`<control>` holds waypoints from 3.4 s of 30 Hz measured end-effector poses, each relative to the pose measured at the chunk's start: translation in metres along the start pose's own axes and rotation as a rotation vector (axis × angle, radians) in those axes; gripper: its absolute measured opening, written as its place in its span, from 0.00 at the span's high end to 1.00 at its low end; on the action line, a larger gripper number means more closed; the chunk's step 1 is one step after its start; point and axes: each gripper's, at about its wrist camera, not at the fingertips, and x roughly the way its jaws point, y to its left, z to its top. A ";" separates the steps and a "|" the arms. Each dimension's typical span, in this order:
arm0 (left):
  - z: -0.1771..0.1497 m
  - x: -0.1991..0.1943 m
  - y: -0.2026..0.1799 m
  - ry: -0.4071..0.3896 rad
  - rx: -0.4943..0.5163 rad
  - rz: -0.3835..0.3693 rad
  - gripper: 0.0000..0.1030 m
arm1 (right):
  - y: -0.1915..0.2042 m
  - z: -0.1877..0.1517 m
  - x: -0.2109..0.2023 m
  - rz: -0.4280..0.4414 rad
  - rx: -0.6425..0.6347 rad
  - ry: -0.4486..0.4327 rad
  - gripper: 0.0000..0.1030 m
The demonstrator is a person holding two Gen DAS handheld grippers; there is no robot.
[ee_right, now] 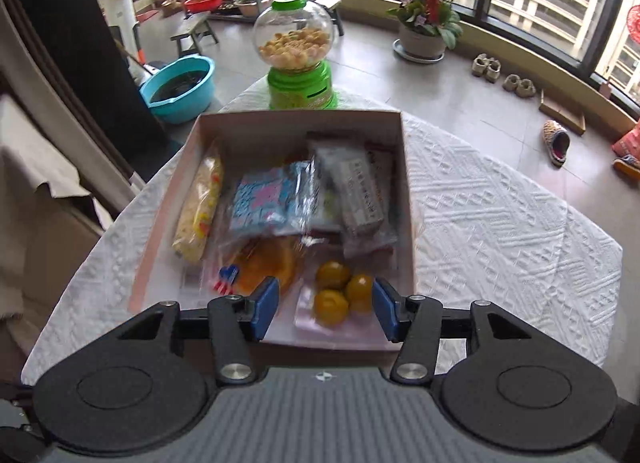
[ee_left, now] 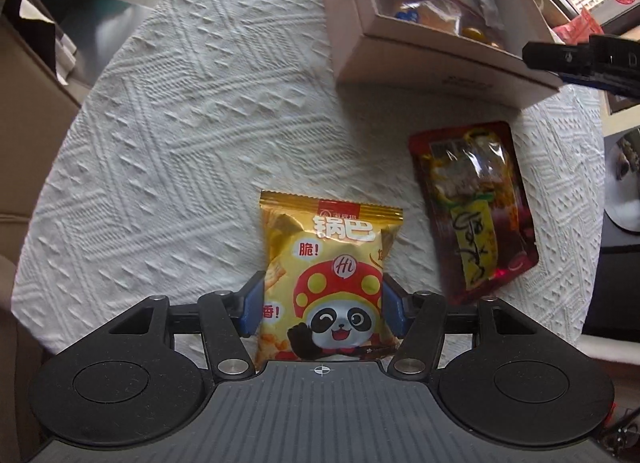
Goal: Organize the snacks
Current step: 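Carry the red bag and panda bag over the pink box, then open the left tool over the box while the right tool lowers the red bag inside, then open the right tool to drop the red bag into the box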
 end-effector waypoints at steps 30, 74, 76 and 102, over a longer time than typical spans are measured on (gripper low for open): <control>-0.040 0.008 -0.032 -0.029 -0.070 0.021 0.38 | 0.019 -0.121 0.026 0.045 -0.120 0.089 0.08; 0.020 -0.082 -0.018 -0.398 -0.086 -0.183 0.58 | -0.003 0.034 -0.085 0.069 -0.043 -0.156 0.27; 0.012 -0.068 -0.019 -0.380 -0.097 -0.158 0.58 | 0.003 0.055 -0.067 0.076 -0.048 -0.164 0.18; -0.070 0.028 -0.070 -0.564 0.087 0.101 0.52 | -0.029 -0.179 -0.009 0.027 0.046 -0.137 0.20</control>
